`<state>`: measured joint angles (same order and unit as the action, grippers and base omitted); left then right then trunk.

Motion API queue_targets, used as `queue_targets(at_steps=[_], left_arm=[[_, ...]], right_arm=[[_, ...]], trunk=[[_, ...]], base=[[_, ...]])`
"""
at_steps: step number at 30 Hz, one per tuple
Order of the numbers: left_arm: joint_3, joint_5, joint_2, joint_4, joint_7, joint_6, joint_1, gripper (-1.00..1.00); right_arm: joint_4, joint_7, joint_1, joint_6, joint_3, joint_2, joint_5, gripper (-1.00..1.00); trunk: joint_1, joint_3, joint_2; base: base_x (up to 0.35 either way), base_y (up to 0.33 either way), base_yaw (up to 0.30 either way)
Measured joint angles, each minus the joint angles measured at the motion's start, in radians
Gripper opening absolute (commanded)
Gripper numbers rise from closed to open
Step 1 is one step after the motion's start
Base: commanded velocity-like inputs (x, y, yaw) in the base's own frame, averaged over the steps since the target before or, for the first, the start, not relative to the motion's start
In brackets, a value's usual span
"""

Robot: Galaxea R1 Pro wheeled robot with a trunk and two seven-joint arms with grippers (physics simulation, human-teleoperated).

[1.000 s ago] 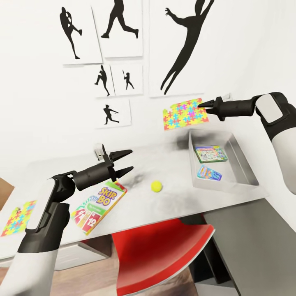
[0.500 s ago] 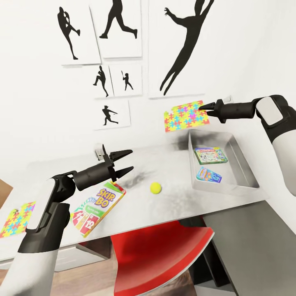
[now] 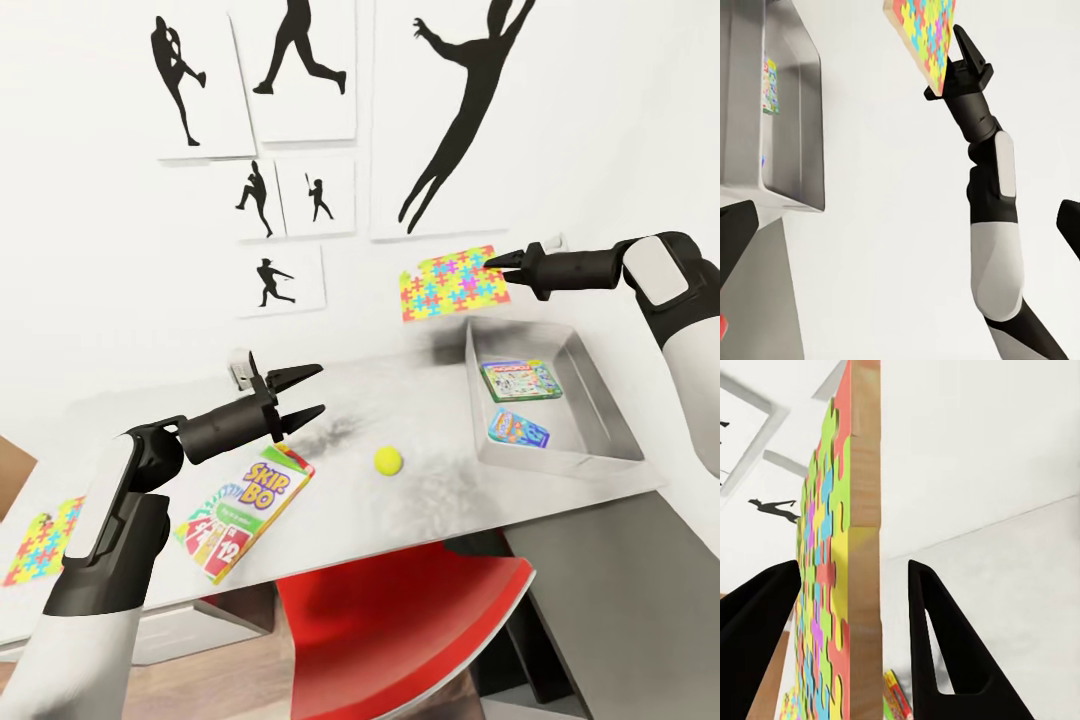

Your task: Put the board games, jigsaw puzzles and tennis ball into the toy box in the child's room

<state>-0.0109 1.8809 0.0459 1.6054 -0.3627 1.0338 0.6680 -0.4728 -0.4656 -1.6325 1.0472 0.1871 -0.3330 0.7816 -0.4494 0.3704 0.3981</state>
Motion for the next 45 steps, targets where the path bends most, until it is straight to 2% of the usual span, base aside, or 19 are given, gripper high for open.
queue_targets(at_steps=[9,16,24,33,35,36,44,45], left_arm=[[0.000,0.000,0.002,0.000,0.001,0.000,0.000,1.00],[-0.001,-0.002,0.002,0.000,0.001,0.000,0.000,1.00],[0.000,-0.001,0.002,0.000,0.001,0.000,-0.001,1.00],[-0.001,0.000,0.001,0.000,0.001,0.000,0.000,1.00],[-0.001,0.000,0.001,0.000,0.002,0.000,0.000,1.00],[-0.001,0.000,0.001,0.000,0.001,0.000,0.000,1.00],[-0.001,0.000,-0.001,0.000,0.002,0.000,0.000,1.00],[-0.001,0.000,-0.001,0.000,0.002,0.000,0.000,1.00]], right_arm=[[0.005,0.000,0.000,0.000,0.000,-0.004,-0.001,-1.00],[0.007,0.000,0.001,0.000,0.001,-0.025,0.001,-1.00],[0.003,0.000,0.021,0.000,0.001,-0.026,0.001,-1.00],[0.052,0.010,0.029,-0.001,0.000,-0.033,-0.005,-1.00],[0.073,0.011,0.029,-0.035,0.000,-0.044,-0.005,-1.00],[0.093,0.012,0.029,-0.076,0.002,-0.062,-0.009,-1.00],[0.114,0.010,0.030,-0.119,0.001,-0.142,-0.002,-1.00],[0.114,0.010,0.030,-0.118,0.001,-0.142,0.001,-1.00]], trunk=[[0.000,0.000,0.000],[0.000,0.000,0.000],[0.000,0.000,0.000],[0.000,0.000,0.000],[0.000,0.000,0.000],[0.000,0.000,0.000],[0.000,0.000,0.000],[0.000,0.000,0.000]], base=[[0.036,0.018,0.000],[0.103,0.042,0.000],[0.012,0.005,0.000],[0.002,0.001,0.000],[0.000,0.000,0.000],[0.000,0.000,0.000],[0.000,0.000,0.000],[0.000,0.000,0.000]])
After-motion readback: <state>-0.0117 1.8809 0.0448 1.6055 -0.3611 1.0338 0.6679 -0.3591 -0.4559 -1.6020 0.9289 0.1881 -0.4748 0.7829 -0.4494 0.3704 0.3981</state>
